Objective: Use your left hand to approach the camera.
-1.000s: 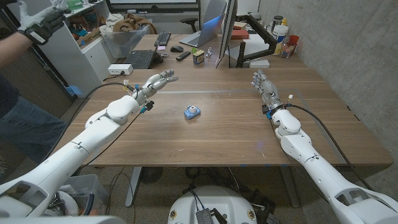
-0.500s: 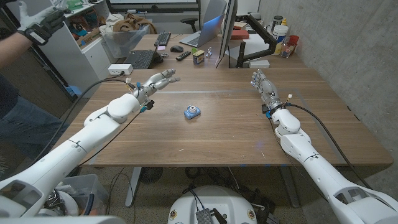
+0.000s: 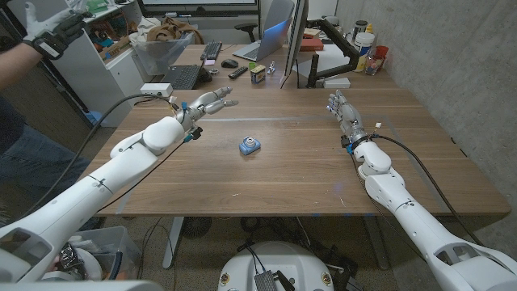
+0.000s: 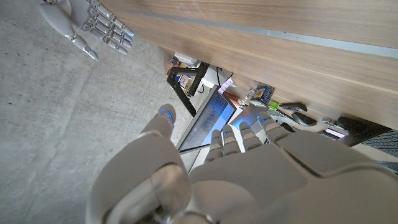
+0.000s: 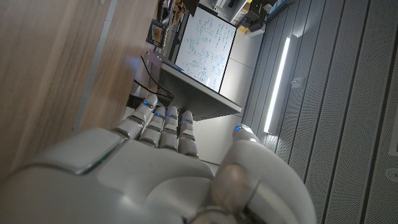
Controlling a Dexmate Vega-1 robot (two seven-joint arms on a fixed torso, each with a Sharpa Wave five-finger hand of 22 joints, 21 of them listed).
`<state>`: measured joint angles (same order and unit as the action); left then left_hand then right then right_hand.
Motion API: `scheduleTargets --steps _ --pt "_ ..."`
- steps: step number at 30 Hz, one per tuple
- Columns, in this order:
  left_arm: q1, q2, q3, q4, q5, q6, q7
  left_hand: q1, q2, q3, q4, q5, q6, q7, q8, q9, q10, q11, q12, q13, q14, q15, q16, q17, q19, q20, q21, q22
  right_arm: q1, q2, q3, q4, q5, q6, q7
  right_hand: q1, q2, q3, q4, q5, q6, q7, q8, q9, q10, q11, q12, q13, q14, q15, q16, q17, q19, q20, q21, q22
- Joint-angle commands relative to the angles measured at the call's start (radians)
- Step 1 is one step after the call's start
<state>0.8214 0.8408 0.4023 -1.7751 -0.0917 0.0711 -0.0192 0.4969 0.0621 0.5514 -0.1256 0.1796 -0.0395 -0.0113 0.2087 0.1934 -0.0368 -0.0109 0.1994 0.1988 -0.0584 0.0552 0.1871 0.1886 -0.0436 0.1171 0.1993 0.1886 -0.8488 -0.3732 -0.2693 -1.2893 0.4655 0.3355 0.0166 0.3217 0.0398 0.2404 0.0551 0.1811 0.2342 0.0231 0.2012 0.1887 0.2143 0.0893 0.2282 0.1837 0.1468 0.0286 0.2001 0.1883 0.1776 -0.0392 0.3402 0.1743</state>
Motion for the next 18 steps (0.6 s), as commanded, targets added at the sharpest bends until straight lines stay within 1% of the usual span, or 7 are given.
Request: scheduleTargets --steps 1,6,11,18 --pt "-0.047 0.010 0.043 -0.025 0.068 0.039 -0.022 0.014 -0.002 0.001 -0.008 -0.003 -0.002 -0.005 -0.003 0.001 -0.003 -0.006 0.006 0.005 -0.001 0.002 0.002 0.003 -0.004 0.010 0.003 0.004 0.001 0.001 0.005 0.007 0.004 0.006 0.007 -0.003 0.007 0.001 -0.007 0.000 0.006 0.000 0.001 0.001 0.010 -0.002 0.000 0.004 0.006 -0.002 0.000 0.003 0.000 0.001 -0.003 0.004" --pt "-0.066 0.011 0.064 -0.030 0.103 0.051 -0.029 0.017 -0.003 0.002 -0.010 -0.003 0.000 -0.006 -0.003 0.002 -0.003 -0.007 0.007 0.006 -0.001 0.000 0.003 0.003 -0.003 0.011 0.004 0.004 0.003 0.001 0.007 0.009 0.004 0.006 0.008 -0.002 0.007 0.001 -0.008 0.000 0.007 -0.001 0.001 0.001 0.010 -0.003 0.000 0.004 0.008 -0.004 0.000 0.003 0.000 0.001 -0.005 0.004" --pt "-0.083 0.016 0.090 -0.044 0.163 0.068 -0.024 0.021 -0.005 0.002 -0.012 -0.002 -0.002 -0.007 -0.003 0.002 -0.005 -0.011 0.007 0.007 -0.001 0.000 0.003 0.004 -0.006 0.012 0.004 0.005 0.005 0.002 0.008 0.012 0.006 0.006 0.011 -0.002 0.007 0.000 -0.009 0.000 0.006 -0.001 0.000 0.001 0.010 -0.003 0.000 0.004 0.009 -0.003 0.000 0.003 0.001 0.001 -0.006 0.004" --pt "-0.103 0.014 0.112 -0.047 0.198 0.077 -0.040 0.027 -0.006 0.004 -0.015 -0.002 -0.003 -0.013 -0.003 0.002 -0.008 -0.015 0.008 0.007 -0.001 -0.002 0.004 0.004 -0.007 0.012 0.005 0.005 0.011 0.004 0.008 0.022 0.005 0.006 0.015 -0.002 0.007 0.000 -0.010 0.000 0.007 -0.001 0.000 0.001 0.013 -0.002 0.000 0.004 0.010 -0.002 0.000 0.003 0.002 0.001 -0.007 0.005"
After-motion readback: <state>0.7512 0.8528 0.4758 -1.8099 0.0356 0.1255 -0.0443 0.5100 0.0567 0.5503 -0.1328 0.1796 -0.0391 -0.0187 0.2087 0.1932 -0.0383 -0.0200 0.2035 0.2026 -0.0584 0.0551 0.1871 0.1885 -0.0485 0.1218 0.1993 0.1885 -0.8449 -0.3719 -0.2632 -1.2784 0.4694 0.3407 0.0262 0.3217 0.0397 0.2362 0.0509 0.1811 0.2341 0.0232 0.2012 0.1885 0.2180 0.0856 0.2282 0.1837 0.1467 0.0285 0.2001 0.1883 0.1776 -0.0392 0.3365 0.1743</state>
